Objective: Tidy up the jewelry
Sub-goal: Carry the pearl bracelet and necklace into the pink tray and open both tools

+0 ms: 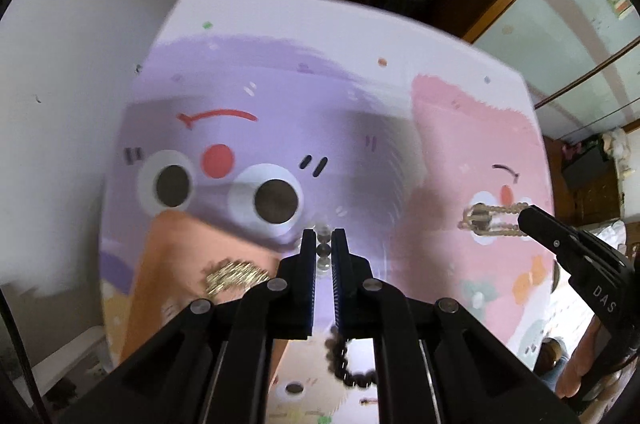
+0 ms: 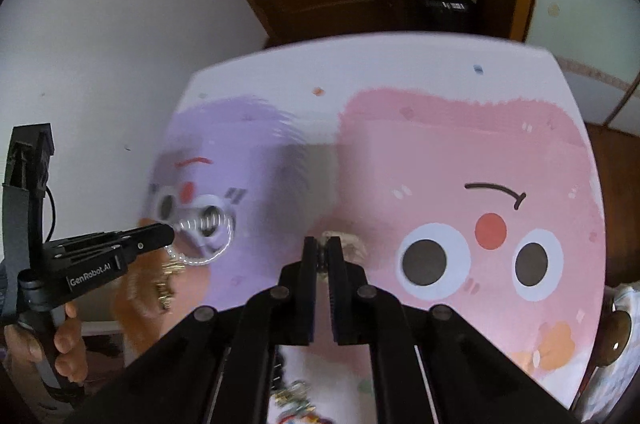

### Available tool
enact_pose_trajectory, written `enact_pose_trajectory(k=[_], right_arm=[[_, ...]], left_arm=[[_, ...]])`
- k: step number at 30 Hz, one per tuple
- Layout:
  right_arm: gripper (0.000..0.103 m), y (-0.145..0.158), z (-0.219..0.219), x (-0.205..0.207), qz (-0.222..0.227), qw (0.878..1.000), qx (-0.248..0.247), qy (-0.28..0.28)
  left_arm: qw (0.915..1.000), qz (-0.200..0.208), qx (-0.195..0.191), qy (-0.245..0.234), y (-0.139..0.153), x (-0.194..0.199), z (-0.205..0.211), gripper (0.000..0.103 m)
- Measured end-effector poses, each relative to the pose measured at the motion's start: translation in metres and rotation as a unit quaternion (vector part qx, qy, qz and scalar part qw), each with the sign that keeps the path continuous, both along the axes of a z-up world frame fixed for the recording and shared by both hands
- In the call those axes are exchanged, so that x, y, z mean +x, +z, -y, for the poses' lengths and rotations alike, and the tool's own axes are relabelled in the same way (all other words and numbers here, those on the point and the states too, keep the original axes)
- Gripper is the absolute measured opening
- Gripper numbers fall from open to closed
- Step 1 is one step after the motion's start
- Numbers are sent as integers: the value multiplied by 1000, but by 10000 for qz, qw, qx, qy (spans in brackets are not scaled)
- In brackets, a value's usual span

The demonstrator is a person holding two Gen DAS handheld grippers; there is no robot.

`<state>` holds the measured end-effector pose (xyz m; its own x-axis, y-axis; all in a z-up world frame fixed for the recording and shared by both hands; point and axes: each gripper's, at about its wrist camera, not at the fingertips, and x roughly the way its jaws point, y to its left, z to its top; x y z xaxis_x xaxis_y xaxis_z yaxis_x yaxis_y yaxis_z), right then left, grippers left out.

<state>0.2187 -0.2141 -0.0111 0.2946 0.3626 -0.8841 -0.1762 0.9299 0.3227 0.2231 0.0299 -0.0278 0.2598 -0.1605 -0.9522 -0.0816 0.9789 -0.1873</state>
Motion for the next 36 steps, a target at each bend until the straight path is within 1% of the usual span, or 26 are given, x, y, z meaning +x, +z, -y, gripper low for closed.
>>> enact_pose_trajectory(k=[3, 4, 5, 7, 9, 11, 13, 17, 21, 24, 28, 30, 31, 34, 36], right_arm=[[4, 25, -11, -13, 209, 9996, 152, 143], [4, 37, -17, -20, 320, 9990, 200, 229], [4, 45, -23, -24, 391, 9985, 248, 294], [5, 63, -37, -36, 545, 9966, 402, 463], [5, 78, -50, -46, 665, 9944, 522, 635], [5, 88, -65, -57, 763, 9920, 610, 796], [5, 92, -83, -65, 799, 9896, 691, 980], [5, 82, -119, -73, 763, 9866, 704, 1261], [5, 62, -151, -78, 562, 9853, 632, 1487], [5, 43, -169, -77, 454, 9856, 552, 1530], [5, 17, -186, -68, 285, 9874, 458, 1489], [5, 11, -193, -65, 218, 9878, 446, 1476], [5, 7, -197, -62, 205, 9879, 417, 1481], [5, 2, -205, -53, 193, 9884, 378, 1461], [5, 1, -210, -49, 188, 9886, 405, 1439]], left_arm=[[9996, 253, -76, 89, 29, -21, -14, 5], [9994, 321, -92, 112, 39, -30, -17, 5], [9989, 421, -128, 159, 55, -40, -20, 5], [9981, 540, -211, 229, 68, -54, -30, 5], [9969, 707, -170, 317, 81, -77, -45, 5], [9963, 758, -120, 384, 83, -91, -53, 5], [9963, 722, -155, 444, 77, -106, -60, 5], [9964, 560, -161, 615, 50, -127, -76, 5], [9962, 256, -133, 826, 12, -137, -89, 5], [9959, 39, -167, 891, -12, -142, -96, 5], [9955, -182, 113, 922, -40, -147, -103, 5], [9950, -253, 184, 948, -49, -149, -106, 6], [9953, -201, 192, 932, -51, -150, -107, 6], [9951, -214, 355, 901, -54, -151, -108, 6], [9954, -219, 346, 869, -55, -152, -109, 6]])
